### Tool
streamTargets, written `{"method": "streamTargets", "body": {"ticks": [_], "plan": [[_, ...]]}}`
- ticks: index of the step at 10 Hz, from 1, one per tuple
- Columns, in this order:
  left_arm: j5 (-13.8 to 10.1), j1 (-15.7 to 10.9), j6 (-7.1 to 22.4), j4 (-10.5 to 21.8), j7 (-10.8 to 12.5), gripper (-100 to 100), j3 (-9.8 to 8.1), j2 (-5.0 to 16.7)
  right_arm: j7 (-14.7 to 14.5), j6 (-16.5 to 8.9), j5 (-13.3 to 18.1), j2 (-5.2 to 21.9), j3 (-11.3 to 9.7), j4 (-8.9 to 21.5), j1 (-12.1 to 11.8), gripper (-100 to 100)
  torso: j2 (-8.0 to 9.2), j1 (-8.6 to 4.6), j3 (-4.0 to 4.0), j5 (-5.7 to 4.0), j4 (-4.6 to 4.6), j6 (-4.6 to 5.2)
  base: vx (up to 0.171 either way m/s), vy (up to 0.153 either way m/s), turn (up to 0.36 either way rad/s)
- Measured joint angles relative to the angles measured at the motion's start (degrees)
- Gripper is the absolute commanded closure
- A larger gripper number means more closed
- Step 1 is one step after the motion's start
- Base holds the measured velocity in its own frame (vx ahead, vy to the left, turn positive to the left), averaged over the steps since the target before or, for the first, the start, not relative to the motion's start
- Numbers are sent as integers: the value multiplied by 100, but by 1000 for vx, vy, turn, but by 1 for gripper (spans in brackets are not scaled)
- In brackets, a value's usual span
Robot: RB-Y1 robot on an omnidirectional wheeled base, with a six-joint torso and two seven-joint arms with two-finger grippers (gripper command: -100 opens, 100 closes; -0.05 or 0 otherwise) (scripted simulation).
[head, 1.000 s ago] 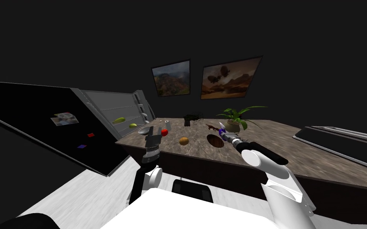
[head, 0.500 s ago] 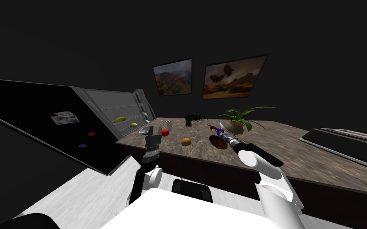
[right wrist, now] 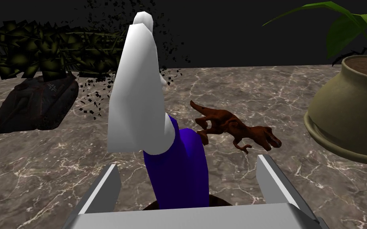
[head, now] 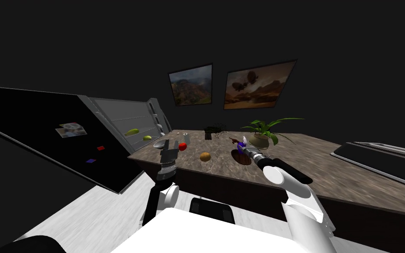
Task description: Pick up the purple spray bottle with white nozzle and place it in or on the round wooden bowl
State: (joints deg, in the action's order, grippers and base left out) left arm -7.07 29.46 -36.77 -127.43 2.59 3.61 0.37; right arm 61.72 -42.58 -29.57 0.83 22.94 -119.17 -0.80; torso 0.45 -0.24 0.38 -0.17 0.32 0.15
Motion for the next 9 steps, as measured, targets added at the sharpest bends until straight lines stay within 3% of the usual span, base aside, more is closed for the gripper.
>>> {"method": "streamTargets", "body": {"ticks": [1, 9], "plan": [[0, 0, 0, 0, 0, 0, 0, 0, 0, 0, 0, 0, 0, 0, 0, -100, 0, 0, 0, 0, 0, 0, 32, 16, 2], [0, 0, 0, 0, 0, 0, 0, 0, 580, -1052, -27, 289, 291, -1090, -159, -100, -1, 3, -1, 1, 0, 1, 25, 14, -26]]}}
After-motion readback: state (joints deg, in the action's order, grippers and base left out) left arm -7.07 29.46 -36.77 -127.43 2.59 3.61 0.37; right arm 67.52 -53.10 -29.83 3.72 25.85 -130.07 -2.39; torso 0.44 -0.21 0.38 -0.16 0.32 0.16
